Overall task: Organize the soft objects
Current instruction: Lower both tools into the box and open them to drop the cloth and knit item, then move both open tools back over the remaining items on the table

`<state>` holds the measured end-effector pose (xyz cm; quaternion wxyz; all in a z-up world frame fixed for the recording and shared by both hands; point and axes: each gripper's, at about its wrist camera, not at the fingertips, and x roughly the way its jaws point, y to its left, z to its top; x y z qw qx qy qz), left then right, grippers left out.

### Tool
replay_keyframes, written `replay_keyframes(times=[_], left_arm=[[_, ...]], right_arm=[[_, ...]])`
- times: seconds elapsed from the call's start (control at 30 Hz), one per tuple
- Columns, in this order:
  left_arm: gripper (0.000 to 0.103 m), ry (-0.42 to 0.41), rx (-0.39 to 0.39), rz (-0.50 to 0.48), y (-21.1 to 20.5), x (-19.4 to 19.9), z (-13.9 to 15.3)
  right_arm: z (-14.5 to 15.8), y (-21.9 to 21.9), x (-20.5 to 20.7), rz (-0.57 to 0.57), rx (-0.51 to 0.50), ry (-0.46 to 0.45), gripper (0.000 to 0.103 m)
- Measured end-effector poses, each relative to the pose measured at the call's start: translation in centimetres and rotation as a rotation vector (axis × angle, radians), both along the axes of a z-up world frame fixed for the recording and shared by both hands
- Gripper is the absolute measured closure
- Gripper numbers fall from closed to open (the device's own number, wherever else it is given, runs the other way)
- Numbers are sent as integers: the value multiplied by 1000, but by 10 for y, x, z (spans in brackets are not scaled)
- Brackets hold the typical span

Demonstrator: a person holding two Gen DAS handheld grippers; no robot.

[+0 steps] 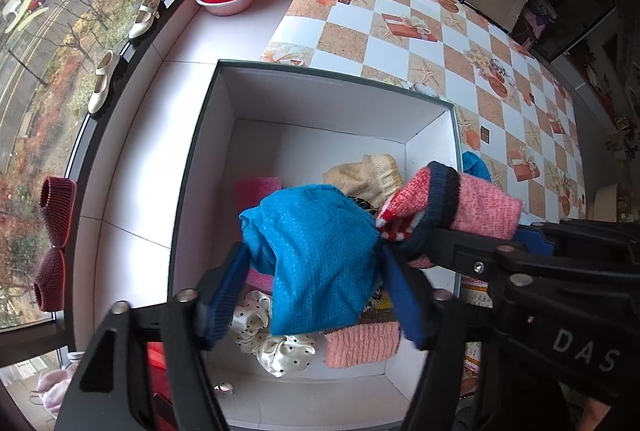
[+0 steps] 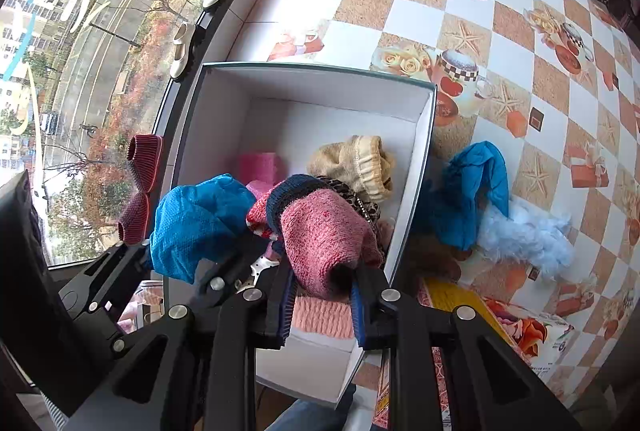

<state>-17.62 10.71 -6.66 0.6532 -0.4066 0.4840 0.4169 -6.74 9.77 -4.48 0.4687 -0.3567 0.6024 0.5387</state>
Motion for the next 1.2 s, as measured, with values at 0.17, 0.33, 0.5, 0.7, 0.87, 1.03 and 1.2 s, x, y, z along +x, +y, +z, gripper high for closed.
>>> replay_keyframes(times=[0.17, 0.33, 0.5, 0.7, 0.87, 1.03, 1.2], left_arm=[[21, 16, -31, 12, 1, -1, -5], [7, 9, -28, 46, 1, -5, -3], [0, -34, -38, 78, 7, -7, 6], [0, -116, -56, 69, 13, 8, 23], [0, -149, -92, 23, 11, 30, 32], [0, -159, -130, -22, 5, 53, 35], [0, -160, -163, -56, 1, 79, 38]], right_arm=[[1, 0, 4, -12, 8, 6, 24], [5, 0, 8, -25, 11, 9, 18], [26, -1, 26, -53, 65, 6, 3], [42, -7, 70, -124, 86, -22, 3], [28, -21, 121, -208, 34, -60, 3], [-6, -33, 156, -236, -59, -90, 3], [-51, -42, 174, -206, -148, -105, 3]])
